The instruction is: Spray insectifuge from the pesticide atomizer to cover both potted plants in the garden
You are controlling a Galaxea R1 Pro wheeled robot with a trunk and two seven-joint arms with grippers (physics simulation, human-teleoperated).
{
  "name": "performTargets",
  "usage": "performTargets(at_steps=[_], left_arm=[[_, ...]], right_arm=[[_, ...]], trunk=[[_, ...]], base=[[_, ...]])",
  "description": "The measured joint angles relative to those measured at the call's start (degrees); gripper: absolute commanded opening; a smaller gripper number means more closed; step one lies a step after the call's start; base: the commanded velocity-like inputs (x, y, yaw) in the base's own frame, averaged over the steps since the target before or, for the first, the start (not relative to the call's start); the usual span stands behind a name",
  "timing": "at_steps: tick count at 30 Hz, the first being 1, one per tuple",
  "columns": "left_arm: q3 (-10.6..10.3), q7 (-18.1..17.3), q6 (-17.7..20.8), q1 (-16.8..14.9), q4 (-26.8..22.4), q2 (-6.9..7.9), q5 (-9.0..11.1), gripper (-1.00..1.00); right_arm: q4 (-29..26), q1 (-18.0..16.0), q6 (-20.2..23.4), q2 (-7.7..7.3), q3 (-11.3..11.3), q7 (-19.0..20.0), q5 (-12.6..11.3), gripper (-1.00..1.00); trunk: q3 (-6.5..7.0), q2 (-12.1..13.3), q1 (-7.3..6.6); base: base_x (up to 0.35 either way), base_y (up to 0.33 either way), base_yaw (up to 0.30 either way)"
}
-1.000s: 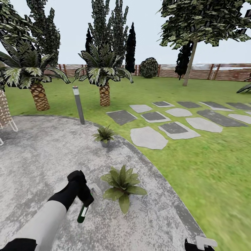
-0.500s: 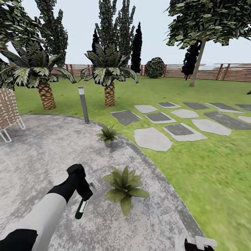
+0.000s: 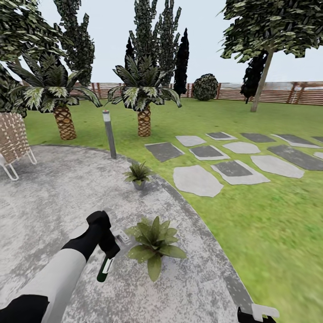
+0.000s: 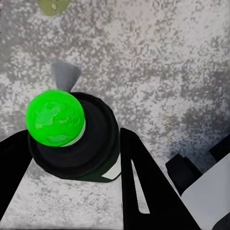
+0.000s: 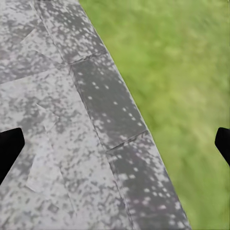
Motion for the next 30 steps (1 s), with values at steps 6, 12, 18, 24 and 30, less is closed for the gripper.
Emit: performTargets(at_steps=[6,12,18,24,30], left_arm=[[0.1,0.0,0.1,0.0,-0.1,-0.11,0.1,-1.0],[0.0,0.0,0.1,0.0,0.0,-0.2,0.1,-1.0],[0.1,0.0,0.1,0.0,-0.1,-0.28,0.1,-1.0],[0.2,0.0,0.1,0.0,-0.3,-0.29,0.2,-1.0],[0.1,0.0,0.1,0.0,-0.4,-0.27,0.2,-1.0]], right_arm=[[0.0,0.0,0.0,0.0,0.0,0.0,0.0,1.0],[0.0,0.0,0.0,0.0,0.0,0.0,0.0,1.0],[0.0,0.0,0.0,-0.04,0.0,0.0,0.0,1.0],[0.0,0.0,0.0,-0.09,0.0,0.0,0.0,1.0],[0.0,0.0,0.0,-0.09,0.0,0.0,0.0,1.0]], trunk=[[0.0,0.0,0.0],[0.0,0.0,0.02],[0.0,0.0,0.0],[0.0,0.0,0.0],[0.0,0.0,0.0]], base=[[-0.001,-0.002,0.013],[-0.148,-0.126,0.043],[-0.094,-0.075,0.112],[-0.003,-0.002,0.028],[-0.004,-0.068,0.178]])
